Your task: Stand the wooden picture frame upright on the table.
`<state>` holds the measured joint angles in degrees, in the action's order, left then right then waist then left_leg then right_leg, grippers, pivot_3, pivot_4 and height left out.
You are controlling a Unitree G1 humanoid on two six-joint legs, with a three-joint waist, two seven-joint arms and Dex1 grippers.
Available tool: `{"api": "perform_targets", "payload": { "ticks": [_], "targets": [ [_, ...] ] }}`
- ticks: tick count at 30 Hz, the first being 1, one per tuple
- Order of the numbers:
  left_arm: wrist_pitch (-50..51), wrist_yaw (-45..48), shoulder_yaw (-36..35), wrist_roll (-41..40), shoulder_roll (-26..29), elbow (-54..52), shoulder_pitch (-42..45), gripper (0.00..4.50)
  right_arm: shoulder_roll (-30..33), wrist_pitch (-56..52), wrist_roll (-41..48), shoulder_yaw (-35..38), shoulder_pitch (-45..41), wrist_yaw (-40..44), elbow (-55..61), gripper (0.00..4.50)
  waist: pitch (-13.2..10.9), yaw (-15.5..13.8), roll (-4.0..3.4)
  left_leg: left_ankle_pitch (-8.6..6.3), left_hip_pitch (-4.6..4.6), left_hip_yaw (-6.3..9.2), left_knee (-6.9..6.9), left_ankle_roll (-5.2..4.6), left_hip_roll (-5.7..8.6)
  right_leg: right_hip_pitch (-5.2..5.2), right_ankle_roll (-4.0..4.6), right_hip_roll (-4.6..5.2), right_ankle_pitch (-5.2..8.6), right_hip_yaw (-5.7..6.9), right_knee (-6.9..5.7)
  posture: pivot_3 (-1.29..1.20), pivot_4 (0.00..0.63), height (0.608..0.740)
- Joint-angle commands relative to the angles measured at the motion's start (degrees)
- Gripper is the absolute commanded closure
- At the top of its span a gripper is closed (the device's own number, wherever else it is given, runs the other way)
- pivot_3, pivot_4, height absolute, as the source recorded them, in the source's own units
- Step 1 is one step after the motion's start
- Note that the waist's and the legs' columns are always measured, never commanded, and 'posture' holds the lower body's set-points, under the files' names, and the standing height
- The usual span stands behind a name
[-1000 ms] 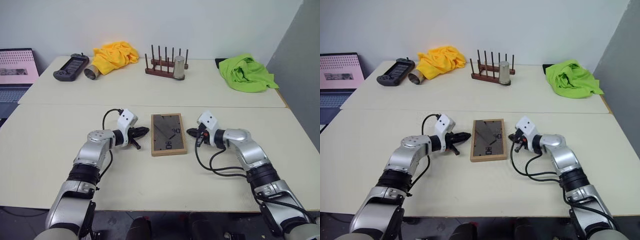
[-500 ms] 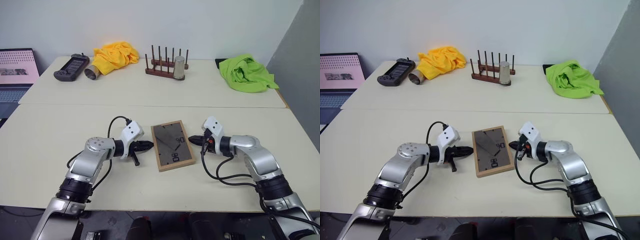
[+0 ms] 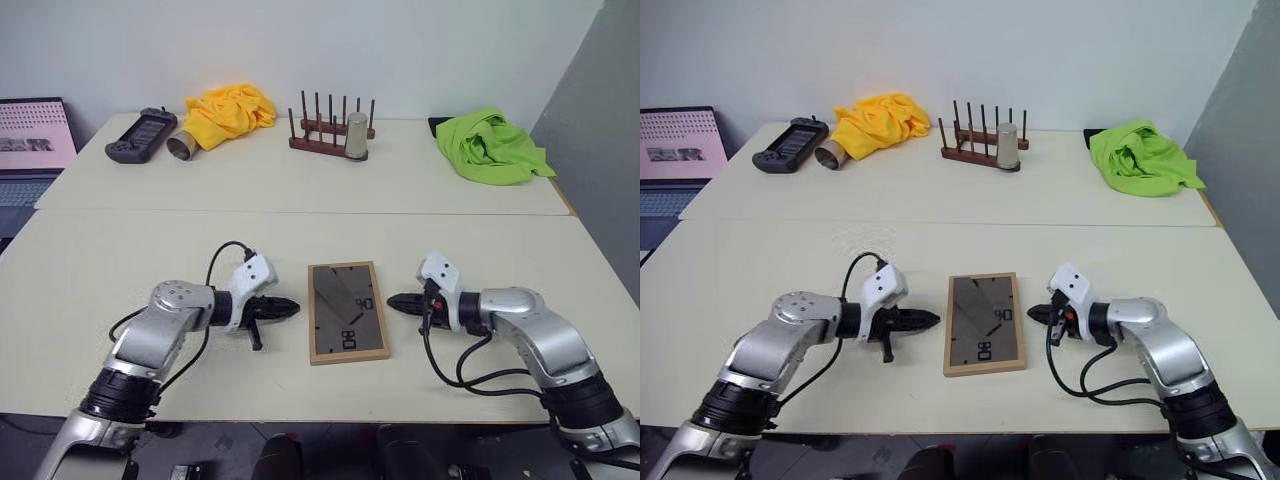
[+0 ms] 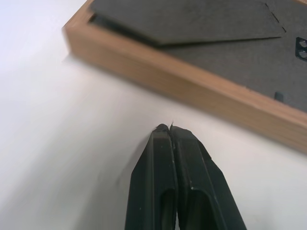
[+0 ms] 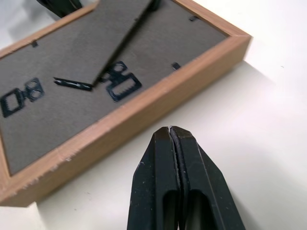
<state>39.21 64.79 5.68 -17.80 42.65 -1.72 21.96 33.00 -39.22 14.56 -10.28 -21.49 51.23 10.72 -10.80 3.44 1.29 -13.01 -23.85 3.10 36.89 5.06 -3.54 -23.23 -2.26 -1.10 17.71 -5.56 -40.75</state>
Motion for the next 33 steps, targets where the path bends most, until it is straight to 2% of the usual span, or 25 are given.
{"api": "perform_targets", "payload": {
  "ticks": [1, 4, 7, 12, 19, 27, 33],
  "targets": [
    [23.27, 5.42, -6.9, -15.51, 4.33, -2.69, 1.03, 3.67, 1.69, 0.59, 1.34, 1.84, 0.96, 0.64, 2.51, 4.5, 0.0, 0.09, 0.0, 0.0, -0.02, 0.0, 0.0, 0.0, -0.04, -0.01, -0.01, -0.04, 0.01, 0.0, 0.01, 0.0, 0.15, 0.74],
    [36.91, 3.15, -9.05, -21.1, 3.3, 0.49, 4.06, 3.11, 2.35, 0.11, 2.11, 1.37, 2.42, 1.04, 4.02, 4.5, 0.0, -0.04, 0.0, -0.01, -0.02, 0.01, 0.0, -0.01, -0.03, -0.01, -0.18, -0.03, 0.13, 0.01, 0.01, 0.0, 0.15, 0.74],
    [47.22, -1.09, -13.08, -23.58, -0.7, 6.35, 8.59, 2.44, 2.17, 0.15, 2.14, 1.08, 2.88, 0.49, 4.32, 4.5, 0.0, -0.24, 0.01, -0.01, -0.03, 0.03, 0.03, -0.01, -0.01, 0.01, -0.2, -0.03, 0.14, 0.03, 0.01, 0.0, 0.15, 0.74],
    [52.34, -4.67, -12.91, -25.52, -3.02, 5.47, 8.51, 1.5, 1.65, 0.33, 1.57, -0.03, 2.93, -0.47, 4.09, 4.5, 0.0, 0.4, 0.02, -0.01, 0.01, 0.07, 0.0, -0.01, -0.03, 0.0, 0.04, -0.06, 0.04, 0.02, -0.03, 0.0, 0.15, 0.74],
    [53.26, -9.32, -13.61, -26.97, -6.2, 4.96, 6.89, 0.06, -0.2, -0.08, 1.4, -2.2, 2.31, -1.72, 4.64, 4.5, 0.0, 0.4, 0.02, 0.0, 0.02, 0.09, 0.01, 0.0, -0.05, 0.0, 0.07, -0.06, 0.05, 0.04, -0.07, 0.0, 0.15, 0.74],
    [46.04, -14.12, -11.19, -23.54, -8.41, 7.38, 5.45, 0.06, -6.91, 0.06, 0.28, -6.86, -1.23, -4.16, 3.04, 4.5, 0.05, 0.21, -0.02, 0.0, 0.08, 0.09, 0.02, 0.0, -0.04, 0.04, 0.07, -0.05, 0.04, 0.03, -0.1, 0.0, 0.15, 0.74],
    [45.34, -12.81, -11.63, -26.48, -8.77, 5.82, 5.1, 0.06, -9.27, -0.02, -0.26, -8.44, -2.32, -4.99, 2.53, 4.5, 0.08, -0.37, -0.03, 0.0, 0.09, 0.09, 0.05, 0.01, 0.02, 0.08, 0.06, 0.0, 0.04, 0.04, -0.1, 0.0, 0.15, 0.74]
  ]
}}
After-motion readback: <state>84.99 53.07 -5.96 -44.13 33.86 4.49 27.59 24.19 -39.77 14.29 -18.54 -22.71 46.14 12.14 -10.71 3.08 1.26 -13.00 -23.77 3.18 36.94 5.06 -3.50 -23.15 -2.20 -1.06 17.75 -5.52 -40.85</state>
